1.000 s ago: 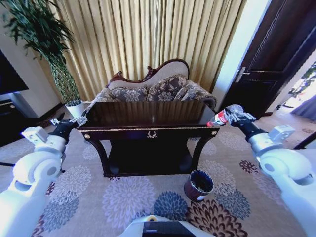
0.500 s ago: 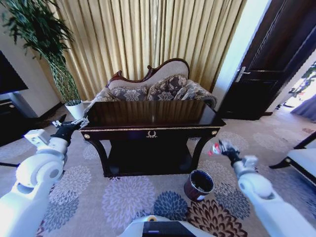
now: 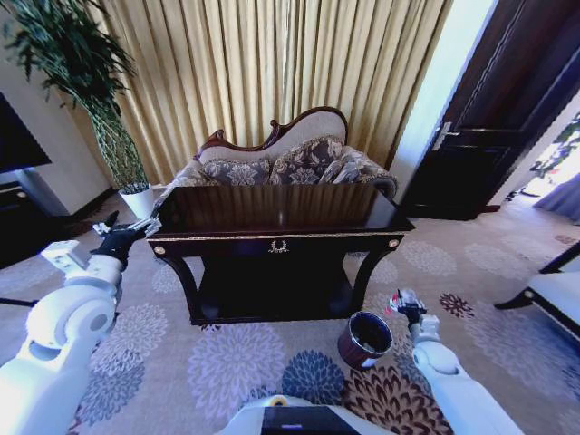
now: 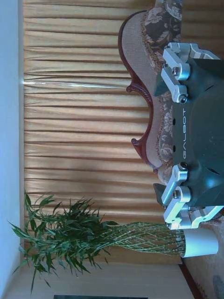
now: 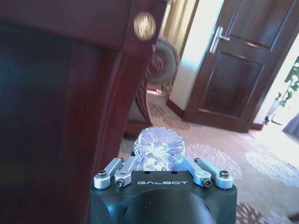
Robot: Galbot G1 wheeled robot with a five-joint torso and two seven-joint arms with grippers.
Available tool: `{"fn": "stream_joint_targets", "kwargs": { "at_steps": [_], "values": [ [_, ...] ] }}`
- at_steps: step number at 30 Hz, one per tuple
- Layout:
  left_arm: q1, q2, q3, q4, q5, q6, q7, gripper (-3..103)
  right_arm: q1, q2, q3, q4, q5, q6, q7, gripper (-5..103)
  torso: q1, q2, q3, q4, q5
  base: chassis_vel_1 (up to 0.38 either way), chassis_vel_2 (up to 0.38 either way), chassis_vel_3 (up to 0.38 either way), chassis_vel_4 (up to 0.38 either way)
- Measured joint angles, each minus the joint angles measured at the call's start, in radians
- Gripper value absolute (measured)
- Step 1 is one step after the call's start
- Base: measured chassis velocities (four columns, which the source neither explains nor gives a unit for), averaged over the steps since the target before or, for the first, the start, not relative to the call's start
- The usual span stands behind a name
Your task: Move to the front of the table and place the trash on the table into the trash bin.
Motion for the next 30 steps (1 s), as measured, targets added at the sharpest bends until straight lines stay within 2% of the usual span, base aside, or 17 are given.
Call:
{"fn": "stream_joint_targets", "kwargs": {
  "at_steps": [6,10,11,12,15,16,17,19,20,22,23,25,27,28,29,30],
  "values": [
    [0.002,0.005,0.002,-0.003,-0.001,0.0,0.001,100,0.026,0.011,-0.013,-0.094,-0.004,0.027,-0.002,28,0.0,0.0,0.0,0.0,-0.0003,0.0,0.0,0.0,0.0],
    [0.003,0.005,0.004,-0.008,-0.001,0.0,0.002,100,0.025,0.01,-0.012,-0.09,0.014,0.028,-0.002,28,0.0,0.0,0.0,-0.0001,-0.0003,0.0,0.0,0.0,0.0],
    [0.003,0.005,0.005,-0.008,-0.001,0.0,0.004,100,0.023,0.008,-0.012,-0.082,0.018,0.028,-0.002,25,0.0,0.0,0.0,-0.0001,-0.0001,0.0,0.0,0.0,0.0],
    [0.003,0.005,0.007,-0.008,0.0,-0.001,0.005,100,0.021,0.006,-0.011,-0.074,0.024,0.027,-0.002,30,0.0,0.0,0.0,0.0,-0.0003,0.0,0.0,0.0,0.0],
    [0.005,0.002,0.012,-0.008,0.005,-0.001,0.009,100,0.017,0.002,-0.011,-0.052,0.051,0.017,-0.002,35,0.0,0.0,0.0,0.0,-0.0003,0.0,0.0,0.0,0.0],
    [0.007,0.001,0.015,-0.008,0.011,-0.001,0.01,100,0.013,0.001,-0.011,-0.031,0.075,0.004,-0.002,46,0.0,0.0,0.0,0.0001,-0.0005,0.0,0.0,0.0,0.0],
    [0.007,0.001,0.015,-0.008,0.011,-0.001,0.01,100,0.013,0.001,-0.011,-0.031,0.075,0.004,-0.002,46,0.0,0.0,0.0,0.0001,-0.0005,0.0,0.0,0.0,0.0],
    [0.006,0.001,0.016,-0.008,0.012,-0.002,0.01,100,0.009,0.0,-0.009,-0.019,0.078,-0.004,-0.002,57,0.0,0.0,0.0,0.0001,-0.0004,0.0,0.0,0.0,0.0],
    [0.006,0.001,0.016,-0.008,0.012,-0.002,0.01,100,0.009,0.0,-0.009,-0.019,0.078,-0.004,-0.002,57,0.0,0.0,0.0,0.0001,-0.0004,0.0,0.0,0.0,0.0],
    [0.003,0.006,0.011,-0.006,0.012,-0.003,0.011,100,0.009,-0.001,-0.005,-0.015,0.073,-0.008,-0.001,68,0.0,0.0,0.0,-0.0001,-0.0003,0.0,0.0,0.0,0.0],
    [0.003,0.006,0.011,-0.006,0.012,-0.003,0.011,100,0.009,-0.001,-0.005,-0.015,0.073,-0.008,-0.001,68,0.0,0.0,0.0,-0.0001,-0.0003,0.0,0.0,0.0,0.0],
    [0.003,0.008,0.007,-0.004,0.011,-0.004,0.014,100,0.007,-0.002,-0.003,-0.007,0.073,-0.01,0.0,79,0.0,0.0,0.0,0.0001,-0.0002,0.0,0.0,0.0,0.0],
    [0.003,0.008,0.007,-0.003,0.011,-0.004,0.015,100,0.007,-0.003,-0.002,-0.006,0.073,-0.01,0.0,79,0.0,0.0,0.0,0.0001,-0.0003,0.0,0.0,0.0,0.0],
    [0.003,0.008,0.007,-0.002,0.011,-0.004,0.016,100,0.005,-0.005,-0.001,-0.003,0.073,-0.011,0.0,89,0.0,0.0,0.0,0.0001,-0.0003,0.0,0.0,0.0,0.0],
    [0.003,0.008,0.007,-0.002,0.011,-0.004,0.016,100,0.005,-0.005,-0.001,-0.003,0.073,-0.011,0.0,89,0.0,0.0,0.0,0.0001,-0.0003,0.0,0.0,0.0,0.0],
    [0.002,0.008,0.009,0.0,0.011,-0.004,0.016,100,0.003,-0.008,0.001,0.0,0.073,-0.012,0.0,94,0.0,0.0,0.0,0.0,-0.0003,0.0,0.0,0.0,0.0]
  ]
}}
